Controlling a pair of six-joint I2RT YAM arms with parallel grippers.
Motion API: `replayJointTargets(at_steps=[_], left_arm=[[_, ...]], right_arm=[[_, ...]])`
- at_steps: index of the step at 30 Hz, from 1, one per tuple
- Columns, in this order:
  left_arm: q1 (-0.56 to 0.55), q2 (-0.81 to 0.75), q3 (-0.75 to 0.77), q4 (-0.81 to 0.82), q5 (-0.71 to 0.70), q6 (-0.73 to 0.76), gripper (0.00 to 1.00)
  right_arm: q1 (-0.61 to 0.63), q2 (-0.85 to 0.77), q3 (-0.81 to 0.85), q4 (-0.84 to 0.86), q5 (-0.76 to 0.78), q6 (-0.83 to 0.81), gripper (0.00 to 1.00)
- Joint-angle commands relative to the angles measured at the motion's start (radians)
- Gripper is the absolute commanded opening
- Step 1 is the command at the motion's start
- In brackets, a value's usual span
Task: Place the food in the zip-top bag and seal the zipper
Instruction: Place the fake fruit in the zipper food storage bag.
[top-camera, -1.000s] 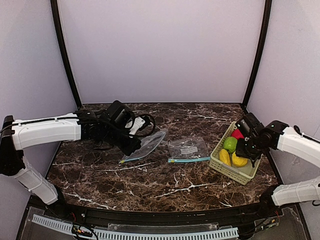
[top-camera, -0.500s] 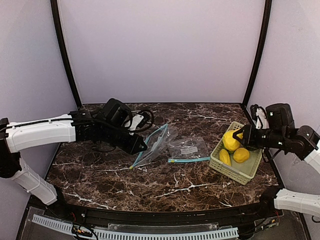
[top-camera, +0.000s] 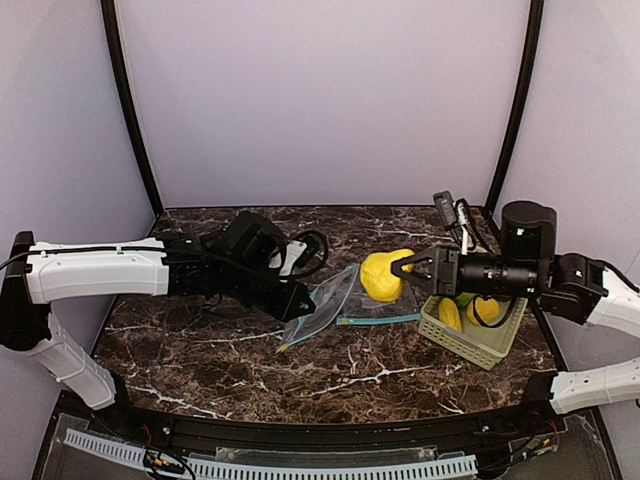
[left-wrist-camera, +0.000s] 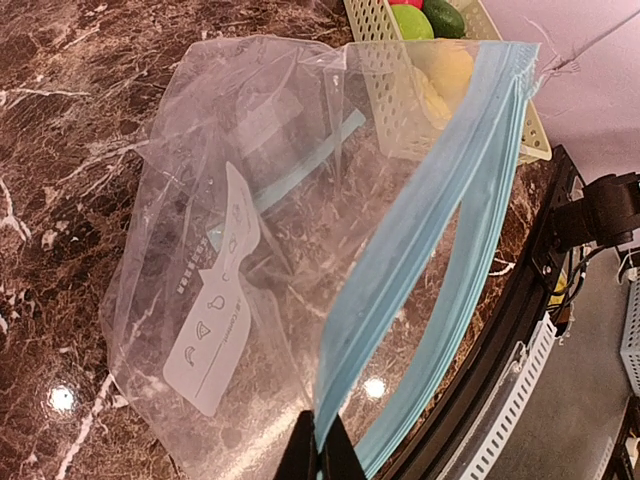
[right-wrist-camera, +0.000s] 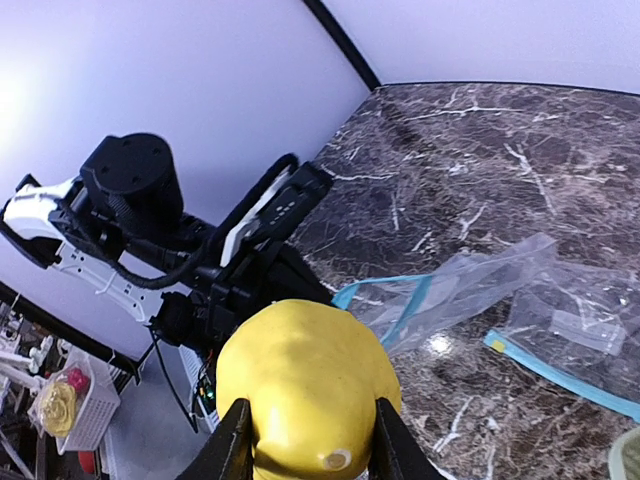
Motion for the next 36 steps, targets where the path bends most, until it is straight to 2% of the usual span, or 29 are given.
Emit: replayJointTargets(at_steps=[1,6,15,24,36], left_arm=[[-0.001,-0.010,-0.021,0.033,0.005,-0.027,0.01],[-0.001,-0.019,-0.028,0.041,0.007,-0.034,0.01],[-0.001,-0.060,-0.059,0.076,0.014,-0.055,0.01],[0.000,-0.085,-0.073,0.100,0.030,-0.074,0.01],[0.000,-0.104,-0.081,0.136,0.060,-0.098,0.01]], right_arm=[[0.129,0.092,-0.011,0.279,0.052,-0.005,0.30],[0.200,0.222,0.007,0.412,0.095,-0.023,0.29],[0.206,0.324,-0.036,0.531,0.160,0.014,0.28],[0.206,0.327,-0.098,0.523,0.289,0.014,0.28],[0.206,0.413,-0.026,0.431,0.373,-0.041,0.27]])
